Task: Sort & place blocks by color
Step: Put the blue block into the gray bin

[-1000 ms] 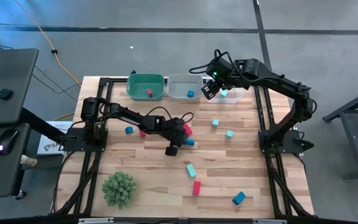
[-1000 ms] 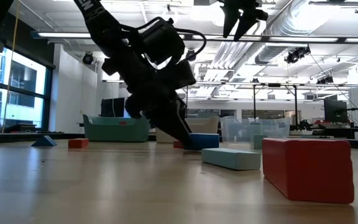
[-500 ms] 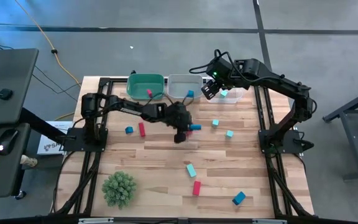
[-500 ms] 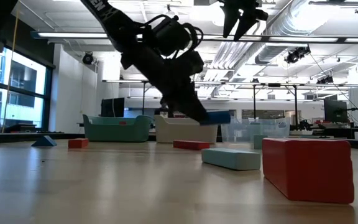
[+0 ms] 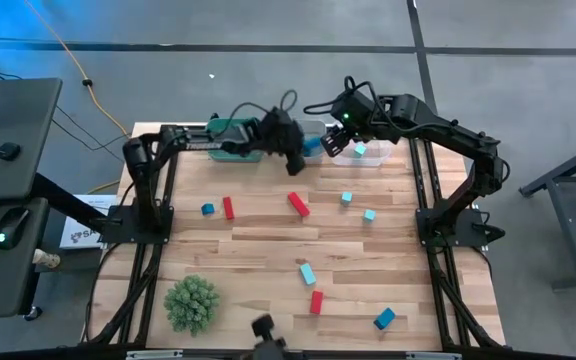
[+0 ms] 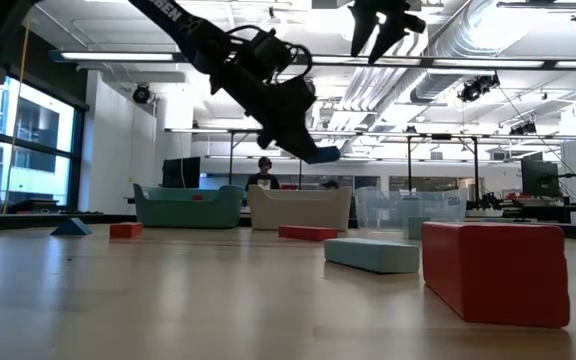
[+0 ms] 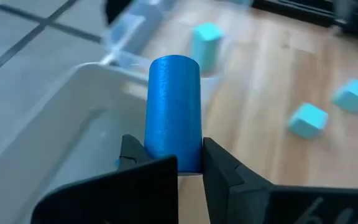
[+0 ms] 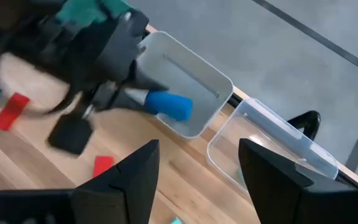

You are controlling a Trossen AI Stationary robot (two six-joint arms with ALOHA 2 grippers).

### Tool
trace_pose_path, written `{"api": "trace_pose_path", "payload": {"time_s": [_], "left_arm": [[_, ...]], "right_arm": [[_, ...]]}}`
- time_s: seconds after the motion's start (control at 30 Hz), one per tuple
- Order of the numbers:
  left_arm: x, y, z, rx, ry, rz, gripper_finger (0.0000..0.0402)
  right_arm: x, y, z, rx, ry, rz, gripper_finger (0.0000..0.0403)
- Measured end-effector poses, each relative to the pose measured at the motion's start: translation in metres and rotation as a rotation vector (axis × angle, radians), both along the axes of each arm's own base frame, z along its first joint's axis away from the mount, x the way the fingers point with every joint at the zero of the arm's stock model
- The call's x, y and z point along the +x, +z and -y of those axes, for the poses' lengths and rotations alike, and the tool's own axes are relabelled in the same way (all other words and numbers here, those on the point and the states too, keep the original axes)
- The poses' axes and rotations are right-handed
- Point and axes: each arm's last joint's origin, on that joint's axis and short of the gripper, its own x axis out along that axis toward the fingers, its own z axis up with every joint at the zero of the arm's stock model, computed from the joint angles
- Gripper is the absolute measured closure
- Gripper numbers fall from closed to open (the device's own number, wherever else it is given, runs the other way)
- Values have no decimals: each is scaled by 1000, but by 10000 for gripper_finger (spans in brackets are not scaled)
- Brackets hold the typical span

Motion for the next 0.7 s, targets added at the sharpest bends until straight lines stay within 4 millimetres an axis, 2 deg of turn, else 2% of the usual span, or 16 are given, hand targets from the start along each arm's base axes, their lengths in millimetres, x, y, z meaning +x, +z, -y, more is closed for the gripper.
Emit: {"api": "trace_pose_path", "payload": {"time_s": [0.13, 0.33, 0.5, 0.7], "left_arm": [[-14, 9, -24, -25, 84, 5, 401], [-35, 3, -43, -56, 169, -59, 401], [-44, -11, -52, -111, 203, -118, 401], [-43, -30, -56, -154, 207, -161, 401]], "right_arm": [[3, 2, 1, -20, -7, 37, 194], [4, 4, 3, -51, -77, 69, 194], [2, 4, 5, -61, -134, 84, 194], [0, 4, 11, -40, -184, 107, 194]]}}
